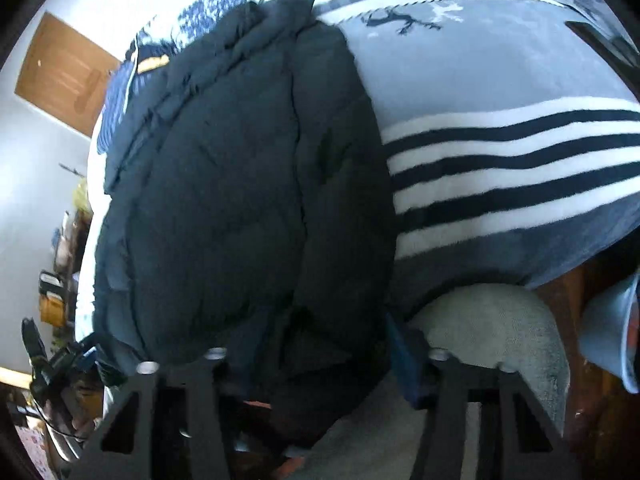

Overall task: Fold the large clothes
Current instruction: 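Grasp the jacket hem with both grippers and lift it toward the collar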

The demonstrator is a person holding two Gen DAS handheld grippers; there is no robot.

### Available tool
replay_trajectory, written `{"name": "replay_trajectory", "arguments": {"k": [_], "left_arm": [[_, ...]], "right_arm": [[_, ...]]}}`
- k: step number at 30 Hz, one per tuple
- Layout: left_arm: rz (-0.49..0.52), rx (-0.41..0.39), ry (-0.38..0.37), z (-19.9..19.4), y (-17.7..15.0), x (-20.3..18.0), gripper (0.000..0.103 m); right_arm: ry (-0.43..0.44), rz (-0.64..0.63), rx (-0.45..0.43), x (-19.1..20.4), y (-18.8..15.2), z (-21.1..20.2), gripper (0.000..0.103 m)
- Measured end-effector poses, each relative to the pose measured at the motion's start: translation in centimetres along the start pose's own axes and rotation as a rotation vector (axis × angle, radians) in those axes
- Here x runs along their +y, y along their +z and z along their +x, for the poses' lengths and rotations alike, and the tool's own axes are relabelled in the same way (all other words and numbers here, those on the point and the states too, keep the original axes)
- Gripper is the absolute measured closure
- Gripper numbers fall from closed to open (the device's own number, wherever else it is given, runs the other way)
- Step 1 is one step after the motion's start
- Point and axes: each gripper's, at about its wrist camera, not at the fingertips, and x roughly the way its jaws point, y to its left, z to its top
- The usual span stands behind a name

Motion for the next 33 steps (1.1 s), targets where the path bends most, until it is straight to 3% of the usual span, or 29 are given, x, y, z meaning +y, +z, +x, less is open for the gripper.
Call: {"name": "replay_trajectory", "arguments": {"k": [1,2,4,5,7,10,13,19,28,33], "left_arm": [[0.016,0.026,0.001,0.5,-0.3,-0.4,0.051],[0.026,0.041,-0.006,0.8,-0.6,-0.7,0.058],[0.032,0.037,-0.008,0.5,-0.9,-0.7,0.084],[0.032,0.026,-0.019,0.2,-1.0,-0.7,0.089],[0.027,-0.012,-0.051,-1.4,-1.1,-0.3,0.098],[0.015,-0.088,-0.127,-4.8,-1.1,0.5,0.100],[-0.021,-0.160,-0.237,-8.7,-0.8,2.0,0.101],[-0.054,-0.287,-0.412,-16.0,0.4,3.7,0.101],[-0.082,-0.332,-0.613,-21.3,-1.6,5.4,0.101],[-0.086,-0.366,-0.654,-23.6,-3.0,6.3,0.101]], "right_arm": [[0.001,-0.013,0.019,0.2,0.0,0.4,0.060],[-0.007,-0.025,0.039,0.4,-0.1,0.7,0.074],[0.024,-0.036,0.047,0.5,-0.4,0.6,0.088],[0.048,-0.035,0.028,0.4,-0.5,0.0,0.096],[0.116,-0.009,0.001,-0.1,-0.6,-1.7,0.099],[0.182,0.022,-0.056,-1.2,-0.5,-4.7,0.100],[0.301,0.062,-0.132,-2.4,0.0,-8.5,0.101],[0.438,0.045,-0.235,-1.6,0.6,-14.2,0.101],[0.580,0.038,-0.315,-0.3,-0.5,-19.8,0.101],[0.619,0.032,-0.356,-0.5,-2.3,-22.9,0.101]]}}
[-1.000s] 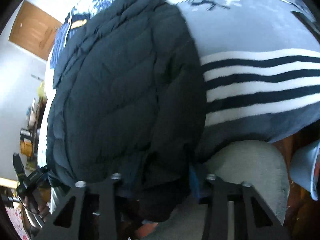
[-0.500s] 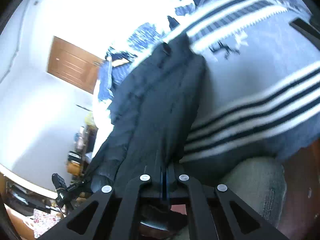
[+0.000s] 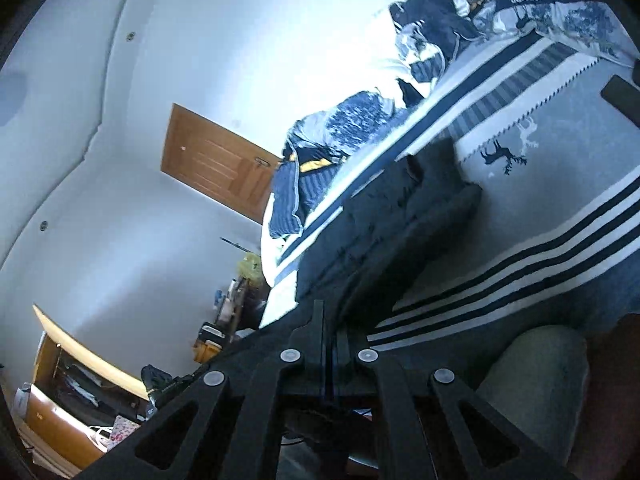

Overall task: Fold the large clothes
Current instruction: 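Grasp the jacket hem with both grippers and lift it toward the collar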

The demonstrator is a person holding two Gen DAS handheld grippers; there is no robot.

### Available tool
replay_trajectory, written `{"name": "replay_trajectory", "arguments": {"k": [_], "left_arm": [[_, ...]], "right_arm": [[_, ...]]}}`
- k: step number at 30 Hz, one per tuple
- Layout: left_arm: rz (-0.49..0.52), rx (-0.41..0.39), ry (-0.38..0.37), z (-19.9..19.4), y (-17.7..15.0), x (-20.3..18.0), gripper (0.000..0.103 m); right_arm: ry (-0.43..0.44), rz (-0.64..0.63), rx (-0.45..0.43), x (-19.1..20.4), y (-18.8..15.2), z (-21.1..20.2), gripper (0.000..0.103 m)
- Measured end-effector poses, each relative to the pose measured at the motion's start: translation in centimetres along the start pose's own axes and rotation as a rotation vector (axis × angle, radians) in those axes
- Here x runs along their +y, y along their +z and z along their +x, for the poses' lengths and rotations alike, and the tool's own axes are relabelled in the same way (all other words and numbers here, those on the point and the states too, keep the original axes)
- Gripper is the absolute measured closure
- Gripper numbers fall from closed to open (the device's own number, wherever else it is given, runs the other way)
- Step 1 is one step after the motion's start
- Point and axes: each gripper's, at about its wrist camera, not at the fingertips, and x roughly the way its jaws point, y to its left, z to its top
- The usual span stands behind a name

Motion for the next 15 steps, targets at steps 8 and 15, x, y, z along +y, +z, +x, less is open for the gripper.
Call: {"name": "replay_trajectory", "arguments": {"k": [8,15], "left_arm": [[-0.024,0.019,0.005,1.4,1.4,0.1,0.101],[-0.023,0.016,-0.010,4.1,5.5,-0.1,0.101]], "right_arm": [[0.012,0.027,0.007,0.1,0.6,0.3,0.101],[0.014,0.035,0.010,0.2,4.1,2.5,0.101]]}}
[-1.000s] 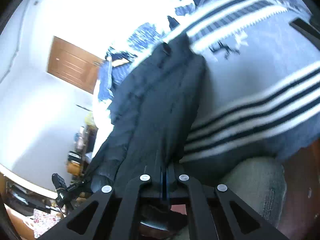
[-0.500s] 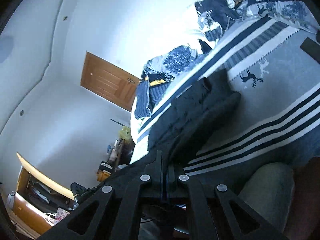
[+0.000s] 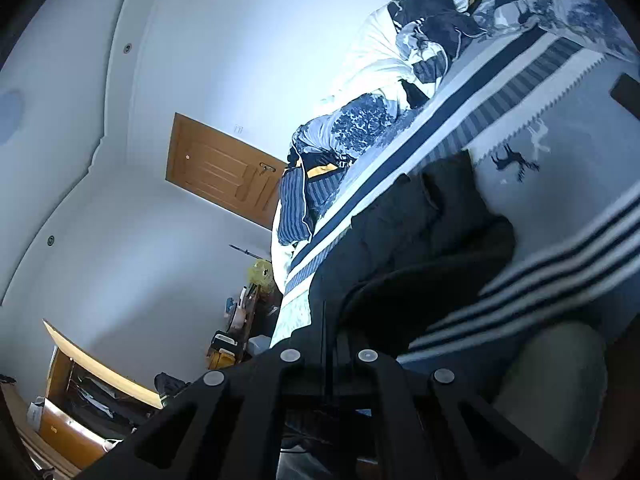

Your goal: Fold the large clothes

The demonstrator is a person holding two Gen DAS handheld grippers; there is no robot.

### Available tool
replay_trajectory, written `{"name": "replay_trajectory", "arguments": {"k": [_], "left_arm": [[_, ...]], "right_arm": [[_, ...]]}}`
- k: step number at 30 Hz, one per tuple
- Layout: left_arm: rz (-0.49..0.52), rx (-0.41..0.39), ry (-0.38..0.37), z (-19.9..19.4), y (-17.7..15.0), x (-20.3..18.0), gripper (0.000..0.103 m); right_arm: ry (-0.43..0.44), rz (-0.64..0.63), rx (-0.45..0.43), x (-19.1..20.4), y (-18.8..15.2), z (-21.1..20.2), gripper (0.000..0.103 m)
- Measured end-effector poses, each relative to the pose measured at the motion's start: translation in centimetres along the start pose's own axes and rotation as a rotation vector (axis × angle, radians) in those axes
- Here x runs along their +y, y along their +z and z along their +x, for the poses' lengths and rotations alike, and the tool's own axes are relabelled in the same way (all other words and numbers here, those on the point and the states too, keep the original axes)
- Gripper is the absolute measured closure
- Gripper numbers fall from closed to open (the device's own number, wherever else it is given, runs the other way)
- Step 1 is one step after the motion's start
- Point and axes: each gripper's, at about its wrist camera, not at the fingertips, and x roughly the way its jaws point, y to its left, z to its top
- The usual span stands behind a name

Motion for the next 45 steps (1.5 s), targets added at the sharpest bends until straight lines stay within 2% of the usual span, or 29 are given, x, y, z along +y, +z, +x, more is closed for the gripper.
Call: {"name": "replay_trajectory", "arguments": {"k": [10,16,22,25,30,35,38,40,41,42,43,45], "left_arm": [[0.058,0.019,0.020,5.6,8.0,-1.3,0.101],[0.069,0.056,0.044,9.7,10.9,-0.8,0.101],[0.018,0.114,0.061,16.6,14.7,1.4,0.100],[-0.023,0.153,0.073,21.1,16.8,3.2,0.100],[-0.099,0.207,0.092,27.9,18.5,6.0,0.099],[-0.187,0.276,0.181,34.5,18.9,10.1,0.095],[-0.252,0.314,0.207,36.6,18.6,12.3,0.095],[-0.275,0.294,0.194,36.0,18.6,12.7,0.093],[-0.262,0.259,0.186,35.1,18.8,12.5,0.090],[-0.251,0.236,0.187,34.3,19.1,12.2,0.075],[-0.237,0.210,0.201,33.3,19.3,11.9,0.044],[-0.202,0.136,0.268,31.3,19.5,11.4,0.015]], "right_arm": [[-0.037,-0.042,0.039,1.8,8.9,6.6,0.101],[-0.067,-0.034,0.071,0.6,12.7,10.4,0.101],[-0.097,-0.008,0.111,-2.2,17.0,16.1,0.101],[-0.120,0.027,0.131,-4.3,19.2,19.6,0.101],[-0.207,0.087,0.198,-9.2,22.7,26.0,0.101],[-0.272,0.208,0.238,-15.6,24.7,31.3,0.099],[-0.300,0.298,0.254,-19.7,25.0,33.3,0.099],[-0.305,0.328,0.250,-21.3,25.1,33.5,0.097],[-0.305,0.328,0.236,-21.5,25.2,33.0,0.094],[-0.310,0.312,0.219,-21.3,25.4,32.4,0.088],[-0.325,0.262,0.189,-20.4,25.7,31.3,0.060],[-0.364,0.173,0.103,-18.7,26.1,28.9,0.016]]}}
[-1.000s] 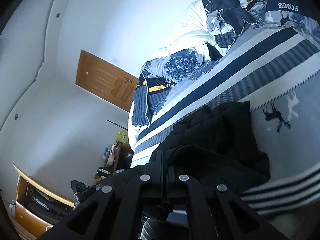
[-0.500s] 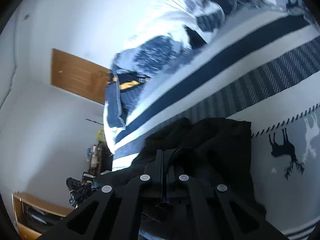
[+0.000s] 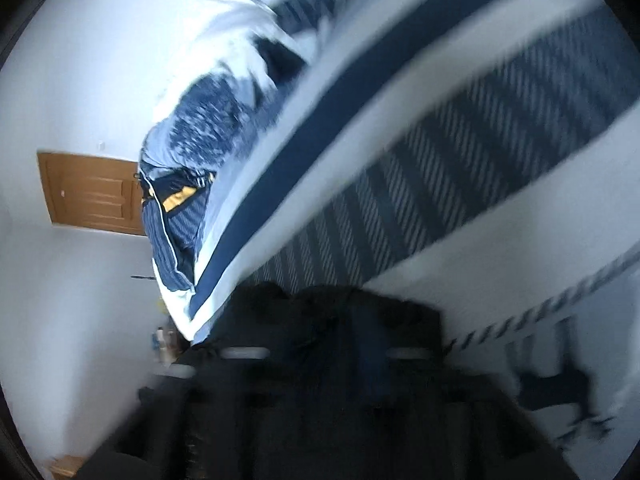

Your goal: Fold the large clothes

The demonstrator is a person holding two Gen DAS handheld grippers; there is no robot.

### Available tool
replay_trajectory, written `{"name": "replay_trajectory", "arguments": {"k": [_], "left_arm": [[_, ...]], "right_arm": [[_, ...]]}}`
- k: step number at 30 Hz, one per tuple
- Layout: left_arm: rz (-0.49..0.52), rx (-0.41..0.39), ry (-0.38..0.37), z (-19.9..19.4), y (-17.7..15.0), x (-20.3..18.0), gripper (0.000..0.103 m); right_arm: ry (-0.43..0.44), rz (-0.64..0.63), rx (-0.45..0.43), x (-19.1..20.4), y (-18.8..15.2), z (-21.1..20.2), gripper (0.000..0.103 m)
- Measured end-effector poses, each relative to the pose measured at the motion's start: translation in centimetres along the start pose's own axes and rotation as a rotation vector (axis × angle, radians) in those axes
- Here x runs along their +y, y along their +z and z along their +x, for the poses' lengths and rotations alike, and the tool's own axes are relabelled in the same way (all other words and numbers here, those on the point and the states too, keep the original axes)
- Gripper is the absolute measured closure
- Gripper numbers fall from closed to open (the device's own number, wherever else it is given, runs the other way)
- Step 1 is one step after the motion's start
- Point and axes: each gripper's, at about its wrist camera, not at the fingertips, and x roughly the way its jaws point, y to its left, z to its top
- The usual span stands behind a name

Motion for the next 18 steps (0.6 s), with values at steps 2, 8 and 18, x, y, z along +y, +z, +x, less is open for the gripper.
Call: {"name": "replay_trajectory", "arguments": {"k": [2,8,18], "left_arm": [[0.032,-0.047,0.049,-1.3,-0.4,0.1,0.015],[0.099,0.055,0.182,2.2,-2.7,0.6,0.017],[0.209,-0.013,0.106,1.0,-3.2,-3.2,0.101]], "right_arm": [[-0.012,-0.080,-0.005,1.1,-0.6,-1.4,0.016],[-0.131,-0.261,0.102,3.7,-2.8,2.1,0.020],[-0.151,-0.303,0.019,5.9,-4.3,-1.4,0.101]]}}
